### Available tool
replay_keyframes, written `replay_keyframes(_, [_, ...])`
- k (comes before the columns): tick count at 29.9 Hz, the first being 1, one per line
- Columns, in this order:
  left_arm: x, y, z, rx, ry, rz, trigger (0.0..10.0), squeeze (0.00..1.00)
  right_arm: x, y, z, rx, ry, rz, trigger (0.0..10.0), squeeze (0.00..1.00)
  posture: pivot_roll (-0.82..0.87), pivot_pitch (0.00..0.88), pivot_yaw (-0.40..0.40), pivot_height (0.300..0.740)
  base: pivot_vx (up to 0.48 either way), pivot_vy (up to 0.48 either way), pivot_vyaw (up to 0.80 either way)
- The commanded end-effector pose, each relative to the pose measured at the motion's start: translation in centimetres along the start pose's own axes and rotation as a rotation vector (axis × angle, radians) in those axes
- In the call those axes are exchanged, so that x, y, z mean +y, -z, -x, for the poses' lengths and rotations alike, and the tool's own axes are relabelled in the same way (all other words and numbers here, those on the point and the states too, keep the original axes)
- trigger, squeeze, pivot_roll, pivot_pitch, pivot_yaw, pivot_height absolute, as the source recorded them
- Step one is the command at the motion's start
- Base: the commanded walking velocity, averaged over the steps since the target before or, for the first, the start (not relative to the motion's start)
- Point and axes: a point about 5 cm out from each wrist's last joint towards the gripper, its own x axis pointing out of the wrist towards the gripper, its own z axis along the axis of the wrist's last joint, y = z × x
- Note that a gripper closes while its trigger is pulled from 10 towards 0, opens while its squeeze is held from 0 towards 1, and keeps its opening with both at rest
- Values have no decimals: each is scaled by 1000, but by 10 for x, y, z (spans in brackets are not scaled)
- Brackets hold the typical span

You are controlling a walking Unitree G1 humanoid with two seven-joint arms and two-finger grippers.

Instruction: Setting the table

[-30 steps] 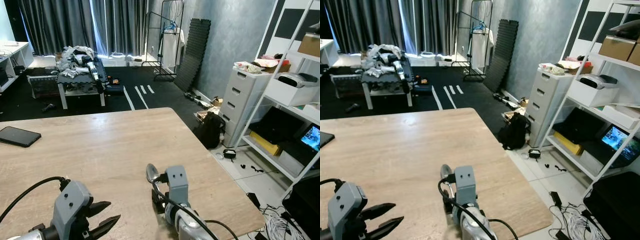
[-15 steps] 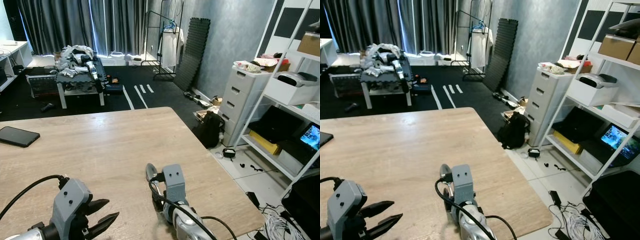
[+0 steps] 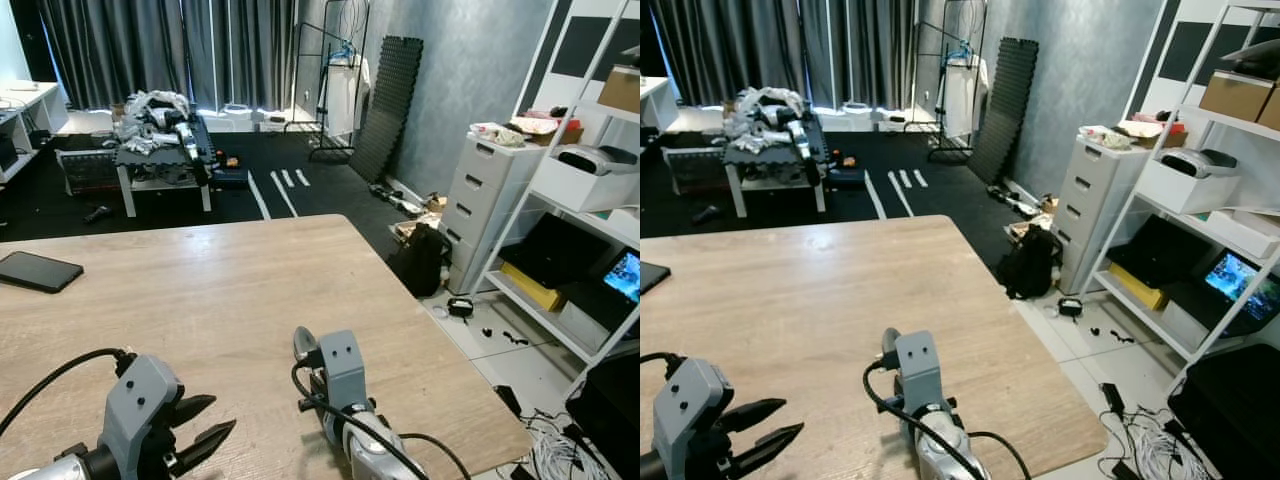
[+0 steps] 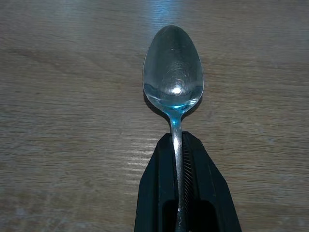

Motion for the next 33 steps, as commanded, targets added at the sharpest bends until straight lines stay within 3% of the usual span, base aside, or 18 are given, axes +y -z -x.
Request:
replay_keyframes(1, [0, 3, 0, 15, -9, 4, 10000, 0, -15, 27, 4, 110, 63, -16, 0, 0, 148, 55, -3, 740, 0, 0, 0])
replay_keyframes(8, [3, 8, -1, 29, -46, 15, 10000, 0, -24, 17, 5, 55, 107, -63, 0, 0, 144, 51, 0, 740, 0, 0, 0])
replay_keyframes(10, [11, 11, -2, 22, -124, 27, 10000, 0, -33, -10, 10, -115, 125, -148, 0, 0, 143, 50, -1, 740, 0, 0, 0])
replay_keyframes(12, [16, 8, -3, 0, -163, 34, 10000, 0, -44, -34, 21, -273, 147, -222, 10000, 0, 141, 50, 0, 740, 0, 0, 0])
replay_keyframes(13, [16, 8, -3, 0, -163, 34, 10000, 0, -44, -34, 21, -273, 147, -222, 10000, 0, 141, 50, 0, 740, 0, 0, 0])
replay_keyframes(15, [17, -2, -5, -42, -165, 24, 10000, 0, -61, -48, 36, -376, 186, -282, 10000, 0, 129, 51, 7, 740, 0, 0, 0])
replay_keyframes(19, [18, -9, -10, -68, -188, -4, 10000, 0, -69, -53, 47, -433, 207, -284, 10000, 0, 123, 51, 10, 740, 0, 0, 0])
replay_keyframes(22, [23, -14, -24, -112, -322, -39, 10000, 0, -68, -53, 64, -500, 180, -294, 10000, 0, 106, 53, 21, 740, 0, 0, 0])
replay_keyframes(23, [25, -12, -30, -128, -429, -32, 10000, 0, -61, -47, 70, -505, 143, -290, 10000, 0, 102, 53, 26, 740, 0, 0, 0])
replay_keyframes(25, [27, -10, -31, -130, -479, -26, 10000, 0, -58, -44, 71, -502, 129, -288, 10000, 0, 100, 56, 31, 740, 0, 0, 0])
replay_keyframes(27, [26, 1, -34, -102, -614, -17, 10000, 0, -50, -33, 77, -488, 95, -284, 10000, 0, 98, 60, 34, 740, 0, 0, 0])
replay_keyframes(31, [19, 23, -36, 19, -657, 15, 10000, 0, -50, -29, 81, -492, 109, -286, 10000, 0, 101, 66, 28, 740, 0, 0, 0])
replay_keyframes(33, [16, 28, -35, 22, -669, 49, 10000, 0, -54, -27, 83, -489, 135, -299, 10000, 0, 97, 69, 25, 740, 0, 0, 0])
